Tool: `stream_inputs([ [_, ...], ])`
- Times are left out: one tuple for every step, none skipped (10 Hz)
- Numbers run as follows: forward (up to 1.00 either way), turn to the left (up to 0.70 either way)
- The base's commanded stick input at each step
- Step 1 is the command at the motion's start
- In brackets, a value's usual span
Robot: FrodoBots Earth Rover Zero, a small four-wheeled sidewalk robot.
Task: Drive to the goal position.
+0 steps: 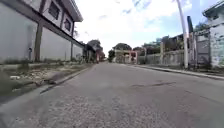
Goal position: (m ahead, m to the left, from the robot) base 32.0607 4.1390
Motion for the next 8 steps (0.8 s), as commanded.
stream_inputs([
  [1.0, 0.02],
  [1.0, 0.0],
  [1.0, 0.09],
  [1.0, 0.04],
  [1.0, 0.07],
  [1.0, 0.07],
  [1.0, 0.0],
  [1.0, 0.0],
])
